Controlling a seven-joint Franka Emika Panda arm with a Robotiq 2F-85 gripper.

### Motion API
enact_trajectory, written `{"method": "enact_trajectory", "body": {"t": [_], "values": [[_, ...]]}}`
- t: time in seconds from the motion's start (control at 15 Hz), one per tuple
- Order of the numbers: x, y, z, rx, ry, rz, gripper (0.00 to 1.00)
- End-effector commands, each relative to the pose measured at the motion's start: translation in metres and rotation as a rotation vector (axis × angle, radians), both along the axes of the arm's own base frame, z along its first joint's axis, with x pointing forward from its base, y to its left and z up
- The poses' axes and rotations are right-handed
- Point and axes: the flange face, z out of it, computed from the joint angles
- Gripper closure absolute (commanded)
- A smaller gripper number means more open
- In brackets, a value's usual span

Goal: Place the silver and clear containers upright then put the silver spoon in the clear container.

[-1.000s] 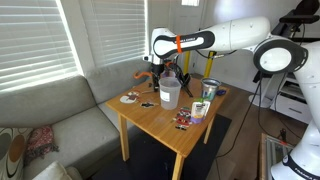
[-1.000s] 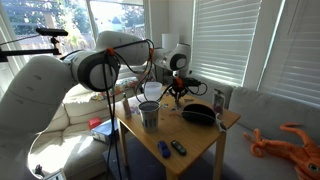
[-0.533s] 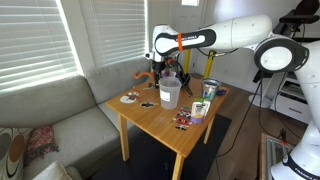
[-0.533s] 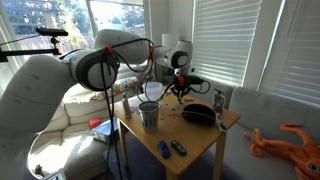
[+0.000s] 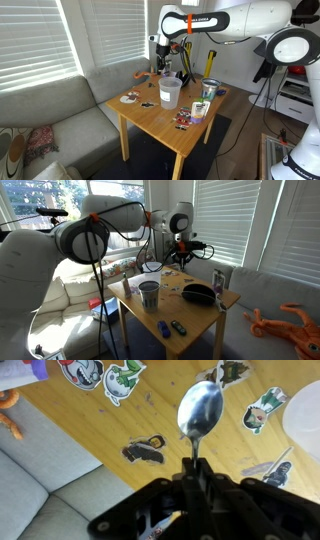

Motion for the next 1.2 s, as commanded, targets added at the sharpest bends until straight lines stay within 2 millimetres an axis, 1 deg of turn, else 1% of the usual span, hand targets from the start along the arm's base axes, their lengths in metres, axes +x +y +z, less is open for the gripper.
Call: {"method": "enact_trajectory", "body": {"t": [0.0,0.2,0.27,0.4,0.53,0.67,0.8,1.0,1.07,1.13], "values": [[-0.023,0.014,0.046,0.029,-0.013,0.021,0.98],[-0.038,0.03,0.071,0.047,-0.028,0.085,0.98],[-0.043,0.035,0.076,0.06,-0.025,0.115,0.98],[-0.052,0.054,0.082,0.125,-0.016,0.218,0.98],[-0.06,0.072,0.081,0.173,-0.008,0.31,0.98],[-0.067,0.086,0.075,0.19,0.01,0.386,0.98],[-0.075,0.094,0.067,0.206,0.033,0.467,0.98],[-0.085,0.096,0.064,0.237,0.043,0.563,0.98],[-0.085,0.094,0.066,0.244,0.036,0.547,0.98],[-0.07,0.099,0.058,0.211,0.041,0.518,0.92]]}}
